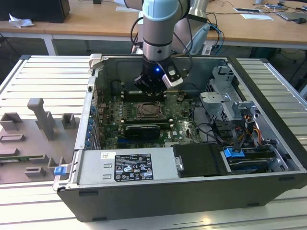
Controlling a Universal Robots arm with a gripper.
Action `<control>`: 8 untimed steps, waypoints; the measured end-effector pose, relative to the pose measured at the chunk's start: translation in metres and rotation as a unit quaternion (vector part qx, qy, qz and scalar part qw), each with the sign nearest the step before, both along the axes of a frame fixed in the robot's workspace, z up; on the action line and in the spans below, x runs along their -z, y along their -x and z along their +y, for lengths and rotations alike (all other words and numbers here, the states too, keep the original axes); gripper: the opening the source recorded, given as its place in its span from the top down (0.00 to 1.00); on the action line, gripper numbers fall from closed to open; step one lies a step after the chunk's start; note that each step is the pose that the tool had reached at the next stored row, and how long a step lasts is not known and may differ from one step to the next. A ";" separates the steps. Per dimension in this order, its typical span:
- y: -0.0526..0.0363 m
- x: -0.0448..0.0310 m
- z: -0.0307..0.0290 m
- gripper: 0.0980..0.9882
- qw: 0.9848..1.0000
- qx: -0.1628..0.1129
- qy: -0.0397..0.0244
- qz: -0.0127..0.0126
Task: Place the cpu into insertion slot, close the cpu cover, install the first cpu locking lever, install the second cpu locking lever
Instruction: 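Install the first cpu locking lever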
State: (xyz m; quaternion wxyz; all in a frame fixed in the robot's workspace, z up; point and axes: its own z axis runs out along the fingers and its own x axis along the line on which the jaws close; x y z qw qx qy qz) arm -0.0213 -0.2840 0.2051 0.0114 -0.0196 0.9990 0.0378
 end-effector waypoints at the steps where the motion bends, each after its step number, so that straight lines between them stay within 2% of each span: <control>1: 0.0000 -0.0001 0.0000 0.99 1.000 0.000 0.000 0.000; 8: -0.0003 0.0002 0.0000 0.99 1.000 0.000 0.001 0.000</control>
